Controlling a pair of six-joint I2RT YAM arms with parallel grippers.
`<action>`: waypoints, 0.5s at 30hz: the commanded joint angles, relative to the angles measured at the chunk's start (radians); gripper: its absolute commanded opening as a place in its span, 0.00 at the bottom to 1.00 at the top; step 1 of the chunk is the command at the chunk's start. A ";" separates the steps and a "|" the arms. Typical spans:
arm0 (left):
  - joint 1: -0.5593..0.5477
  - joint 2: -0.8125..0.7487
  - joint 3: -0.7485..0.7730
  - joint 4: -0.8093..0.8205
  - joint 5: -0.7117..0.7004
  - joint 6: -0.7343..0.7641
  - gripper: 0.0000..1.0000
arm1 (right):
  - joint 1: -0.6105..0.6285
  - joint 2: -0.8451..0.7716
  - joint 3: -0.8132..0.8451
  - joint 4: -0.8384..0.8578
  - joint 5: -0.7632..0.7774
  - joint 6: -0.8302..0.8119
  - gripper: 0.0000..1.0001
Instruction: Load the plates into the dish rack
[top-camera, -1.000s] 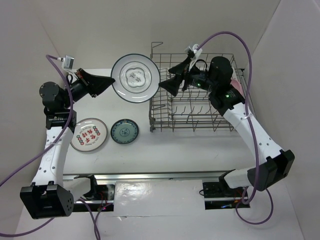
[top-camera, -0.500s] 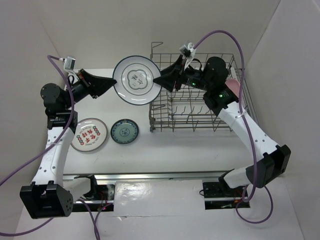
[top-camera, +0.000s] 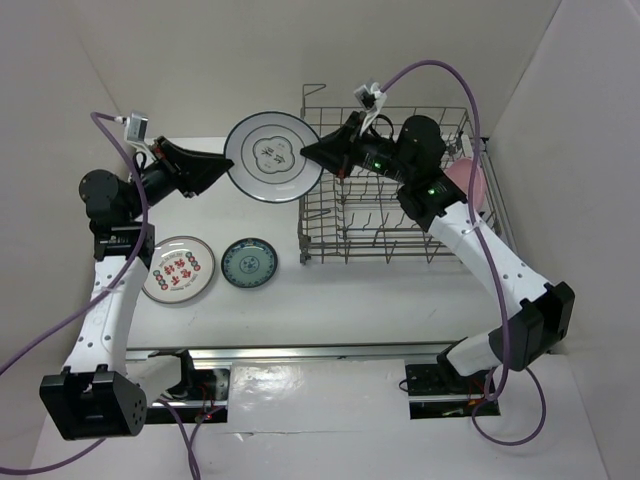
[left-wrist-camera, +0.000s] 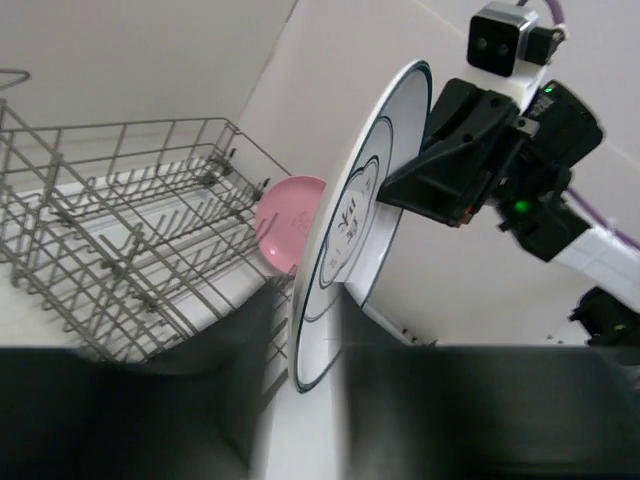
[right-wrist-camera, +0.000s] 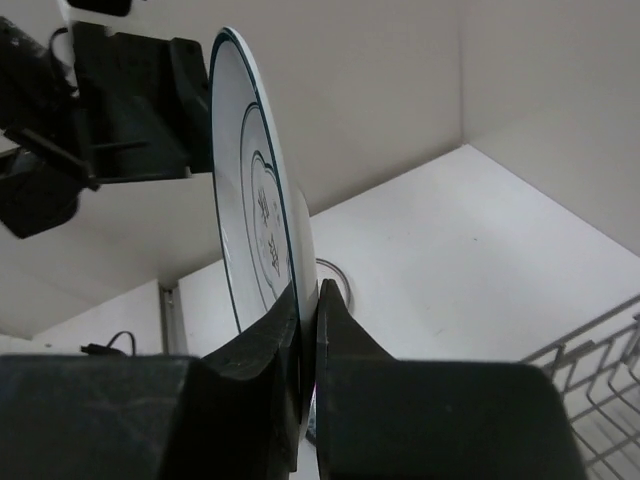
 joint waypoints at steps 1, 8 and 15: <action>-0.003 -0.040 0.008 -0.036 -0.061 0.042 0.67 | 0.019 -0.026 0.098 -0.112 0.165 -0.094 0.00; -0.003 -0.052 0.019 -0.187 -0.130 0.111 1.00 | -0.101 -0.044 0.293 -0.367 0.544 -0.193 0.00; 0.006 -0.020 0.037 -0.301 -0.159 0.162 1.00 | -0.353 -0.032 0.353 -0.387 0.606 -0.293 0.00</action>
